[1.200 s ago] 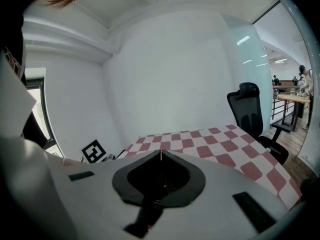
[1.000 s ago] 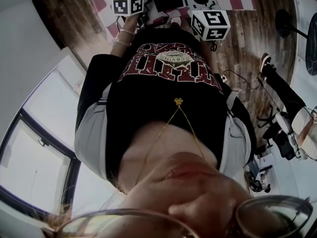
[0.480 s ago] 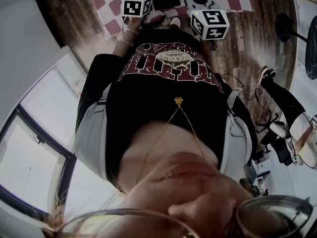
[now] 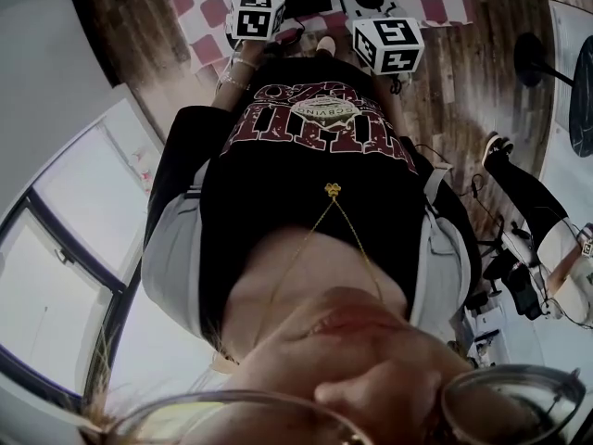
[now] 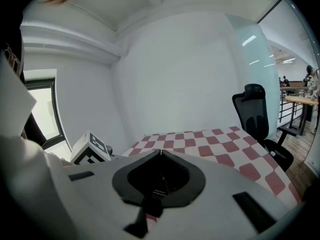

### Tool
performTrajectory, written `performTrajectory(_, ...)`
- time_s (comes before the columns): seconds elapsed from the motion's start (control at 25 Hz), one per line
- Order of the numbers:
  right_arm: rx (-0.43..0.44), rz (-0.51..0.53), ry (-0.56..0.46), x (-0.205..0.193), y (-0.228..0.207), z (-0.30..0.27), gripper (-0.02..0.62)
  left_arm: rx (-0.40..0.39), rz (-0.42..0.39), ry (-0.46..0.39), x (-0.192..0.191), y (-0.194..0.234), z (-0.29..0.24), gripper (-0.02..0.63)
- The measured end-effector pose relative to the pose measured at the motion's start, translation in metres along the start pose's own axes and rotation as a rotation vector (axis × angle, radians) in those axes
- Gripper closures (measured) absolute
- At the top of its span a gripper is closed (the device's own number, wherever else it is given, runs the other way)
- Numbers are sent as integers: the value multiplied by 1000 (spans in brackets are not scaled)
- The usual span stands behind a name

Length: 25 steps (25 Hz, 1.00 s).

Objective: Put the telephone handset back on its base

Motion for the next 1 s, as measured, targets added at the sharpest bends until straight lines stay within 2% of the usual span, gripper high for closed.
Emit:
performTrajectory(0.28,43,13,26,-7,0,-1,574,6,48,-33,0,-7,9,486)
performTrajectory(0.48,85,26,51,-10,-2,-9,574,4,60,-57,6,-14,17,526)
performTrajectory(0.72,135,50,77,-9,4,-19,574,38,41,-99,12,-15,29,559)
performTrajectory(1.0,198,76,92,-5,10,-35,574,77,80,-138,19,-10,42,580)
Point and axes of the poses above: the fingertips, and each gripper's own axes: z backward along the fingers, y to its left, x out of its top, the point moved 6 cm from there along z, backward along the fingers, and after that the axes turned 13 degrees about x, right-handed, at the moved point
